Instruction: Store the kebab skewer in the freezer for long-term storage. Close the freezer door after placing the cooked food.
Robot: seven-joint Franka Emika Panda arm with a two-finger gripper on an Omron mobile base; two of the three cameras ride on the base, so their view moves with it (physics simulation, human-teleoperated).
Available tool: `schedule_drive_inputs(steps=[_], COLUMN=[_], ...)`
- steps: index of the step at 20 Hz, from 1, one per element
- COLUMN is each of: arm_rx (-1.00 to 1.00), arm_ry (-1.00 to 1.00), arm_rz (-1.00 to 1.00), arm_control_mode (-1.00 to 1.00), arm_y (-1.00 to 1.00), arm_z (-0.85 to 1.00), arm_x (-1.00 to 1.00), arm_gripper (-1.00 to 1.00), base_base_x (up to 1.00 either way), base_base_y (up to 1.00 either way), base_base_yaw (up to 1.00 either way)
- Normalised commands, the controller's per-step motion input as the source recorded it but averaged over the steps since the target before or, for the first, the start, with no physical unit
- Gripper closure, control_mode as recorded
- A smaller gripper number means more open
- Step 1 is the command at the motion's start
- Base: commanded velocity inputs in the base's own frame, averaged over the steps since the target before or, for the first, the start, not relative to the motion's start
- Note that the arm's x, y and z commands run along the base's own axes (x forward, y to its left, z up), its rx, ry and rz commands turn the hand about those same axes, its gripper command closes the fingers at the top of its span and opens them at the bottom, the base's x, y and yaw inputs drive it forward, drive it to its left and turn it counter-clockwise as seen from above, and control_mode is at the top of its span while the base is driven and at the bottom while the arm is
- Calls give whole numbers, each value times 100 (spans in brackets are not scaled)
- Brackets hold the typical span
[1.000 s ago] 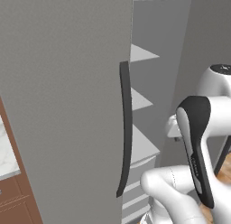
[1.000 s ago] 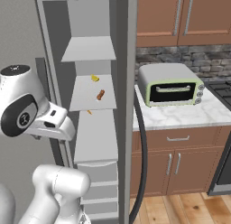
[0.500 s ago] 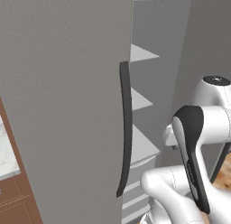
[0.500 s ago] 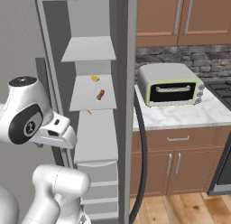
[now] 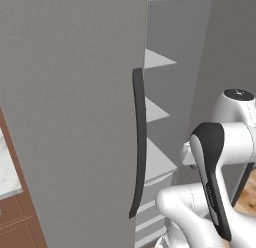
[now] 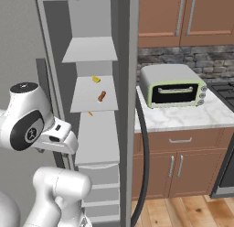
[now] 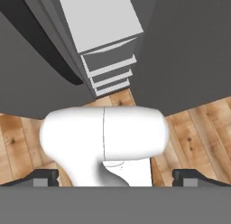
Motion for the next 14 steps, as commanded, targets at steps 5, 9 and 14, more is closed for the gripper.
schedule_drive_inputs(steps=[5, 9, 14], arm_rx=[0, 0, 0], arm_ry=[0, 0, 0], arm_rz=[0, 0, 0], arm_control_mode=[-100, 100, 100], arm_y=[0, 0, 0], arm_z=[0, 0, 0], arm_x=[0, -6, 0], arm_gripper=[-100, -100, -100], base_base_x=[0, -4, -31], base_base_y=[0, 0, -2], base_base_yaw=[0, 0, 0])
